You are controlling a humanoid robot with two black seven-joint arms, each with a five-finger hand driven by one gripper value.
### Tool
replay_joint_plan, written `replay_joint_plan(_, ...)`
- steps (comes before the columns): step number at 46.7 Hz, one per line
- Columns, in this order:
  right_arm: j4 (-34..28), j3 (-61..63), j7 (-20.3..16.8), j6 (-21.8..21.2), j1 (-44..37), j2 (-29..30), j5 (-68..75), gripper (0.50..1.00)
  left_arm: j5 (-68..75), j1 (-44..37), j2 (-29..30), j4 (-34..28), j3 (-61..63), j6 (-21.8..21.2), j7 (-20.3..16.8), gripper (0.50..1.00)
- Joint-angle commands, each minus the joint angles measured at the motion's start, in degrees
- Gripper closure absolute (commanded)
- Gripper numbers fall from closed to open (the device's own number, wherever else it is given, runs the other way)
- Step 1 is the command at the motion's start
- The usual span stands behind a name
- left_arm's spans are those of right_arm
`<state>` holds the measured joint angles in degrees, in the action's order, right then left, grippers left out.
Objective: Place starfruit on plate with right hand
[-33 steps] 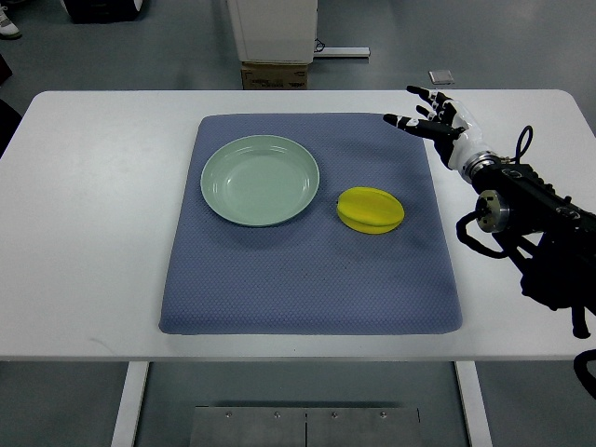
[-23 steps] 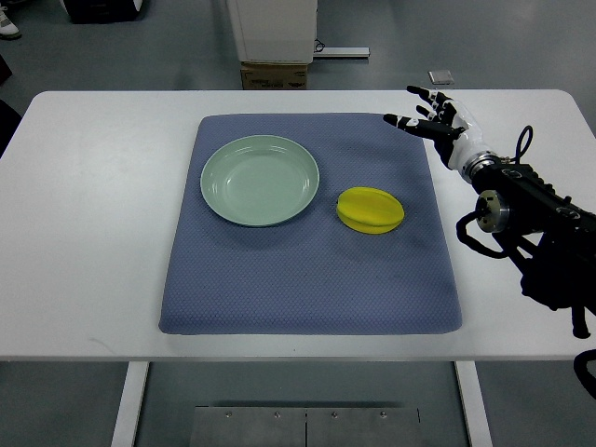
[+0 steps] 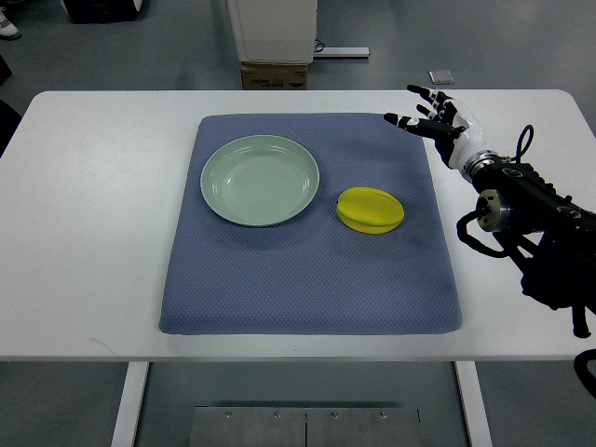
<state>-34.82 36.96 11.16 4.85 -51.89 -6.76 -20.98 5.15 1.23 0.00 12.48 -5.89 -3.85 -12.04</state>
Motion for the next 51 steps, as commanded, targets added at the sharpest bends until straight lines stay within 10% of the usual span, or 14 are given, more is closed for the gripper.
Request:
replay_joint_plan(1, 0.01, -0.04, 0.0, -0.02, 0.12, 0.0, -0.03, 0.5, -0.05, 0.0, 0.0, 0.01, 0.0, -0.01, 0.0, 0.5)
replay_joint_plan(51, -0.25, 0.04, 0.17, -0.11, 0.56, -0.53, -0.03, 0.5, -0.05, 0.0, 0.0, 0.01, 0.0, -0.01, 0.0, 0.5)
